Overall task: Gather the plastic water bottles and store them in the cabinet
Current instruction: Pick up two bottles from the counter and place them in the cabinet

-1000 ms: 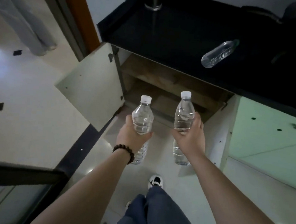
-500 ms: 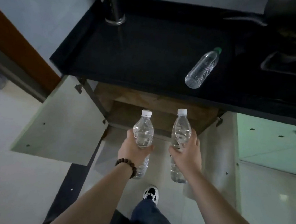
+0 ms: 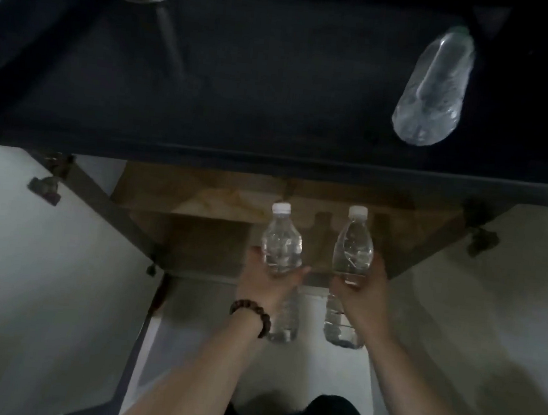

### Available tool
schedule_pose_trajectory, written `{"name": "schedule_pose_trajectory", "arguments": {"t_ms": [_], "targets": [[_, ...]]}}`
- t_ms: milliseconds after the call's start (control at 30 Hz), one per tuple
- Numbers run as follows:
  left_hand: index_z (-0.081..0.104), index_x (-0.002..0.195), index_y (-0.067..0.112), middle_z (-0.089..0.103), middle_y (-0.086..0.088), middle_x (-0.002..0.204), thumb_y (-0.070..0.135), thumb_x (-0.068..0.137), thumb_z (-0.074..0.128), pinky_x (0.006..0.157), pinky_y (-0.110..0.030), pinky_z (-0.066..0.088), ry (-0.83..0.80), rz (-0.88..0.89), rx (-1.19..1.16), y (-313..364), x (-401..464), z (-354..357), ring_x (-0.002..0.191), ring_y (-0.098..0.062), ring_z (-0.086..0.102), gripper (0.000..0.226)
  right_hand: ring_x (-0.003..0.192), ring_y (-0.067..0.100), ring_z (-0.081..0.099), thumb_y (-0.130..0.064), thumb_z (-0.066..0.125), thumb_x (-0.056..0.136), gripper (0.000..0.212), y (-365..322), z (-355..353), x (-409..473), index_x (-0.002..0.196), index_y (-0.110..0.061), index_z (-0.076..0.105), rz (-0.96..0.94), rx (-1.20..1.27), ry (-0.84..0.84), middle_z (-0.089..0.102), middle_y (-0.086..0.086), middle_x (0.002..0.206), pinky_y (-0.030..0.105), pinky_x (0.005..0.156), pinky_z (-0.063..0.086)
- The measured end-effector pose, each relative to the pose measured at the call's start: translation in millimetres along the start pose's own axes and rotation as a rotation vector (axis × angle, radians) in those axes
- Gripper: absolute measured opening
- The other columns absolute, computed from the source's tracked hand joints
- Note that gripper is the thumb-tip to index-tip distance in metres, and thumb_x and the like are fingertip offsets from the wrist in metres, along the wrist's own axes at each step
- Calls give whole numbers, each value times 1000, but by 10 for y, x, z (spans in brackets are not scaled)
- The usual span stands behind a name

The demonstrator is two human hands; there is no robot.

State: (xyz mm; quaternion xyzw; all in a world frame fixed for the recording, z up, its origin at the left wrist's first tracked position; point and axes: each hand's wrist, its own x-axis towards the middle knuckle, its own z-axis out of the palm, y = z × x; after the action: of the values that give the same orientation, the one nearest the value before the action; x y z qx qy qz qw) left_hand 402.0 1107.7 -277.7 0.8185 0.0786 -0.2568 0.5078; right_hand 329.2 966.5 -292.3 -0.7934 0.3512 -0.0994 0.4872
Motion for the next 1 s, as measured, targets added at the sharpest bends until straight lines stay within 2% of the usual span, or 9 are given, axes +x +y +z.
{"name": "schedule_pose_trajectory", "arguments": {"t_ms": [167, 267, 400, 500, 567, 667, 800, 867, 1000], "targets": [[52, 103, 35, 65, 12, 101, 50, 62, 84, 84, -35, 54, -83, 74, -286, -99, 923, 382, 90, -11, 64, 54, 98, 18, 58, -10, 72, 80, 49, 332, 326, 708, 117, -30, 48, -15, 139, 2, 59, -13, 96, 26, 80, 44], [55, 115, 30, 68, 5, 108, 41, 65, 83, 89, -43, 55, -192, 107, -357, 35, 1287, 528, 97, -18, 67, 59, 102, 16, 59, -10, 75, 77, 58, 379, 389, 1080, 122, -31, 45, -76, 228, 10, 59, -8, 107, 36, 87, 49], [61, 94, 30, 71, -4, 104, 39, 57, 83, 89, -45, 55, -267, 174, -363, 264, 1557, 626, 96, -24, 69, 43, 100, 17, 58, -26, 81, 72, 71, 265, 402, 1468, 129, -25, 40, -45, 270, 62, 56, -4, 112, 36, 85, 49], [58, 84, 30, 70, -2, 101, 25, 73, 80, 91, -41, 54, -227, 297, -279, 362, 1678, 667, 96, -22, 67, 25, 86, 16, 57, -24, 80, 74, 48, 162, 417, 1685, 111, -25, 49, -26, 327, 58, 58, -5, 93, 28, 69, 47], [61, 85, 27, 70, -3, 103, 19, 76, 78, 93, -39, 54, -204, 361, -230, 402, 1700, 655, 99, -22, 66, 20, 86, 22, 63, -21, 81, 73, 38, 151, 475, 1817, 101, -25, 54, 24, 363, 65, 65, 2, 95, 34, 74, 54], [62, 110, 26, 68, -1, 111, 23, 78, 78, 95, -38, 52, -167, 474, -182, 446, 1782, 642, 104, -20, 63, 36, 93, 33, 67, -18, 82, 68, 35, 168, 531, 1989, 97, -17, 62, 85, 389, 85, 69, 16, 105, 48, 87, 55], [60, 122, 25, 64, 1, 118, 34, 76, 78, 101, -38, 47, -222, 608, 102, 379, 1801, 677, 114, -20, 58, 49, 95, 32, 67, -19, 76, 74, 45, 148, 550, 2019, 116, -10, 63, 123, 416, 36, 69, 13, 106, 45, 89, 55], [58, 123, 26, 61, 3, 124, 39, 73, 80, 102, -37, 45, -236, 667, 252, 260, 1801, 689, 119, -17, 54, 56, 93, 30, 69, -31, 77, 65, 55, 185, 548, 2005, 116, -16, 64, 129, 366, -10, 70, 9, 105, 48, 88, 55], [30, 146, 38, 12, 4, 159, 55, 59, 83, 113, -37, 27, -232, 725, 456, 24, 1853, 695, 144, -19, 19, 104, 99, 15, 61, -39, 70, 82, 20, 192, 466, 1716, 98, -34, 60, -46, 113, -158, 65, -8, 99, 38, 94, 48]]}}
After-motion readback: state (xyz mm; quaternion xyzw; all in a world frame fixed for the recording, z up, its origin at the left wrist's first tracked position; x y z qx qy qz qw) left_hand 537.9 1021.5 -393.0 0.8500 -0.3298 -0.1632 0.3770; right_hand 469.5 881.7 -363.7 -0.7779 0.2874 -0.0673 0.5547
